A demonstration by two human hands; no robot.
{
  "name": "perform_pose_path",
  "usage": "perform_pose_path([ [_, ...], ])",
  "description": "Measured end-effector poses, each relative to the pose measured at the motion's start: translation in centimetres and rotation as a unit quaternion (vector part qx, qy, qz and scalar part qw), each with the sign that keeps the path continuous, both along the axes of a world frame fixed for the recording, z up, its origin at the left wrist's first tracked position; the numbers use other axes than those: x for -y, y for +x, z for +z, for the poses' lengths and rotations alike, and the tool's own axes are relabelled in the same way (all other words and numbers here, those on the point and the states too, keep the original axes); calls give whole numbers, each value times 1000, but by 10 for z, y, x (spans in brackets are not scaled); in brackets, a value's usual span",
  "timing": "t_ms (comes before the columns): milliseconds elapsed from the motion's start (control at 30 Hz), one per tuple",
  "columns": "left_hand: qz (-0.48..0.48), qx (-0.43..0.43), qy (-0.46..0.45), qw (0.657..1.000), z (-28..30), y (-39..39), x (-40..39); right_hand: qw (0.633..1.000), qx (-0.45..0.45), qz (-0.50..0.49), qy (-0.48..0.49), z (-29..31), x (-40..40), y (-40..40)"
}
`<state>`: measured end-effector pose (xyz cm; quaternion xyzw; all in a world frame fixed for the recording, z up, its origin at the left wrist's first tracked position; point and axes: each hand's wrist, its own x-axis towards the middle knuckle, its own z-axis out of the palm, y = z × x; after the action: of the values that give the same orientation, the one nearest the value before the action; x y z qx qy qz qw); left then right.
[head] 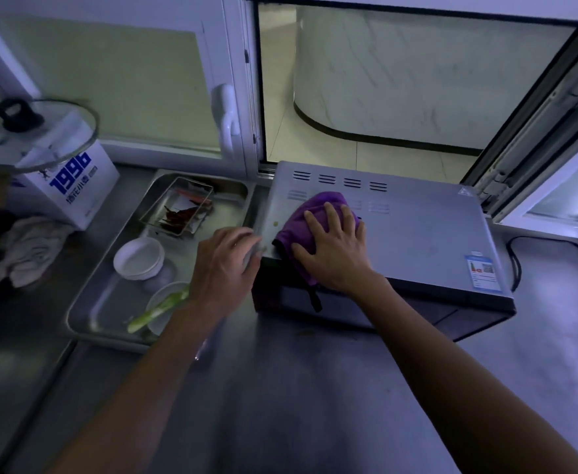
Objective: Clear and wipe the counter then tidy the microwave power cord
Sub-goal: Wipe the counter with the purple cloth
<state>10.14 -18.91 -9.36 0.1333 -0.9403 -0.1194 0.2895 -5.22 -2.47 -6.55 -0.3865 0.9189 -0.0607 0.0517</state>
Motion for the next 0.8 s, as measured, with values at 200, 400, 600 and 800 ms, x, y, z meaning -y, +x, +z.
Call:
perform_pose_path([
  [200, 6, 27, 33, 999, -5, 19, 26, 1000, 8, 10, -5, 0, 58, 11],
  [400, 17, 37, 92, 995, -10, 23, 40, 1000, 3, 20, -15, -1, 69, 18],
  [600, 8, 44, 118, 992, -6, 15, 41, 998, -14, 29, -45, -6, 28, 29],
  [800, -49, 37, 70, 996, 10, -15, 0, 998, -56, -21, -34, -5, -13, 17],
])
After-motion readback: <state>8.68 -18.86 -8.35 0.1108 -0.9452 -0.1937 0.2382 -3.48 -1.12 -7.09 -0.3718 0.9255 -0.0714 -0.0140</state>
